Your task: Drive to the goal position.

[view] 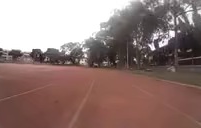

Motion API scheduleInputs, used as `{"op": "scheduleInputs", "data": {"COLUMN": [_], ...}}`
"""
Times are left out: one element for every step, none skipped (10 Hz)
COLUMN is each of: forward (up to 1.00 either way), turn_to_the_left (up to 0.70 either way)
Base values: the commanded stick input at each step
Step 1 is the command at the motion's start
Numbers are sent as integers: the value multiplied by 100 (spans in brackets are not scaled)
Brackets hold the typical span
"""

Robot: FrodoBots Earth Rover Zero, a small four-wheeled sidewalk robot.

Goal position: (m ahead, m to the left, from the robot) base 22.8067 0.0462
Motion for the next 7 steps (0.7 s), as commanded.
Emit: {"op": "scheduleInputs", "data": {"forward": [50, 50, 50, 50, 50, 50, 50], "turn_to_the_left": [0, 0, 0, 0, 0, 0, 0]}}
